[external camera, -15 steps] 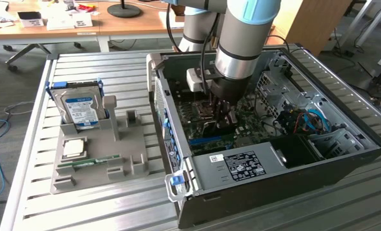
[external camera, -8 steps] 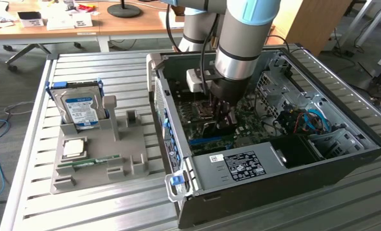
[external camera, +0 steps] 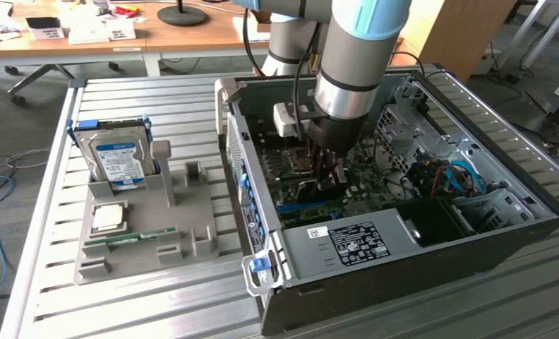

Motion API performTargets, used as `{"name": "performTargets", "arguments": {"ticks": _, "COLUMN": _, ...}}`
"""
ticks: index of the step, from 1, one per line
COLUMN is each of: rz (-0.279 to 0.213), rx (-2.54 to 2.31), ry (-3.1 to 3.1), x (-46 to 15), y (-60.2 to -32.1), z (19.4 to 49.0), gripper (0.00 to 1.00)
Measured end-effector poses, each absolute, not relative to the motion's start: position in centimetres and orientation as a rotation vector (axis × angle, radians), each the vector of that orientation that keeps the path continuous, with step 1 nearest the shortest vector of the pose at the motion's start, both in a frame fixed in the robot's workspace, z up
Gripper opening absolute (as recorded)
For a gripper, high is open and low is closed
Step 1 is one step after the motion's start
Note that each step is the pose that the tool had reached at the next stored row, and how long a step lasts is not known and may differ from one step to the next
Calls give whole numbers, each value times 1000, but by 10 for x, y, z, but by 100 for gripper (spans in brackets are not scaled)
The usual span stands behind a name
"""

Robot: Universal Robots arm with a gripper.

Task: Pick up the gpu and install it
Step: 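Insert the gpu into the slot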

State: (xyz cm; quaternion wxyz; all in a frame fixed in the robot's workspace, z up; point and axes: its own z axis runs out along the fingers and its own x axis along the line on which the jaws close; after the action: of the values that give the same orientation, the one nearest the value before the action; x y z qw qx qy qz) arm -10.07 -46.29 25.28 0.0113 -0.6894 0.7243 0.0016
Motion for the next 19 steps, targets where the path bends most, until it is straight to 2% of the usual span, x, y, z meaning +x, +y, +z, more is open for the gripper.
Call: {"name": "performTargets", "arguments": {"ticks": 19, "rz": 5, "rx": -2145, "ry": 2264, "x": -102, "y": -462, "z": 249, "gripper": 27}}
